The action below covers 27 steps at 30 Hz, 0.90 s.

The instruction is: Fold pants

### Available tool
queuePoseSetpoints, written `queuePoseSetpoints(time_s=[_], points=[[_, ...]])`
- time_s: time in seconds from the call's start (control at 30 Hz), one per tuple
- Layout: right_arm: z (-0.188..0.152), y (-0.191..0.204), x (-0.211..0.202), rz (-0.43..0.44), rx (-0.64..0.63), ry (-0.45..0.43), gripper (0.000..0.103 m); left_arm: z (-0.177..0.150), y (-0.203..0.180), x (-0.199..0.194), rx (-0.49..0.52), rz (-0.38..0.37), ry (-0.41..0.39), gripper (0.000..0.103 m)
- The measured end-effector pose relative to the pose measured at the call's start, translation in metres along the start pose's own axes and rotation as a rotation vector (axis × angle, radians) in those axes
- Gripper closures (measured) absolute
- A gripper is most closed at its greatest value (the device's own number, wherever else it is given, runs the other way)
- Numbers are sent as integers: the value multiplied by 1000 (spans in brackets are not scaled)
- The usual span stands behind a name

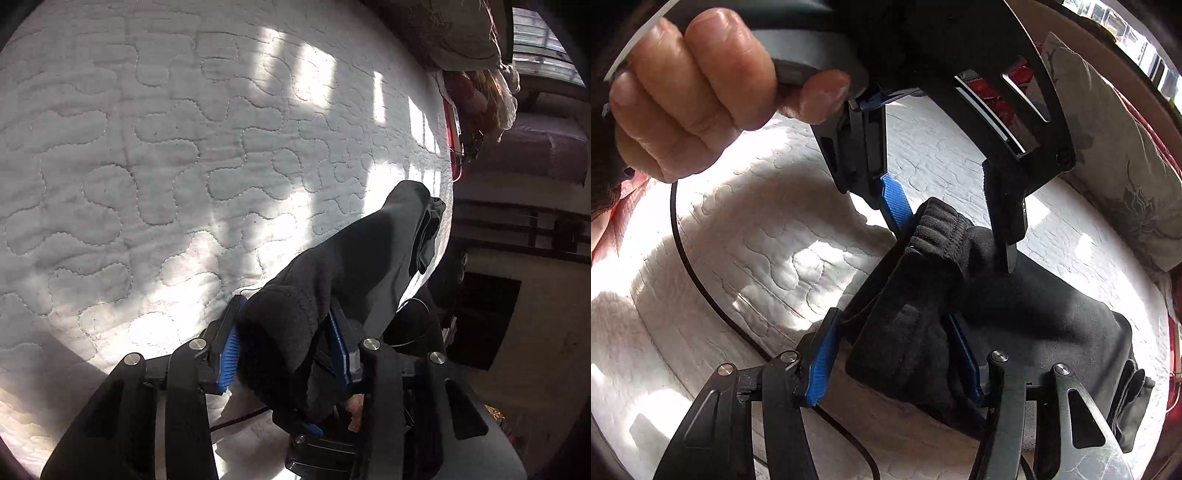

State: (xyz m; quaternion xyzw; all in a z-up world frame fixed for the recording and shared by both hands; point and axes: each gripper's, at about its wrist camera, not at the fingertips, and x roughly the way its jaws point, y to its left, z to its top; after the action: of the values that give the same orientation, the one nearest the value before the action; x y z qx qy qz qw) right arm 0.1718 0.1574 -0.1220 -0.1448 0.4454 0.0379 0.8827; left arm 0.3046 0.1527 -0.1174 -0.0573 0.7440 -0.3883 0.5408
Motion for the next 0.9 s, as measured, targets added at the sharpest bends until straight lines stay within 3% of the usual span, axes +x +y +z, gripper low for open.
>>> queuePoseSetpoints(time_s=[0.1,0.43,0.67,0.9], points=[[2,-23,-7,80,39,7,71,-9,6,-4,-70,-70,-37,77],[-7,-66,-45,225,94,12,75,-39,-8,-3,-277,-209,-70,80],[-21,-96,-73,292,159,-19,75,-40,-50,-4,-357,-193,-87,80],[-38,-145,-100,358,270,-79,75,-25,-111,5,-374,-105,-90,80]])
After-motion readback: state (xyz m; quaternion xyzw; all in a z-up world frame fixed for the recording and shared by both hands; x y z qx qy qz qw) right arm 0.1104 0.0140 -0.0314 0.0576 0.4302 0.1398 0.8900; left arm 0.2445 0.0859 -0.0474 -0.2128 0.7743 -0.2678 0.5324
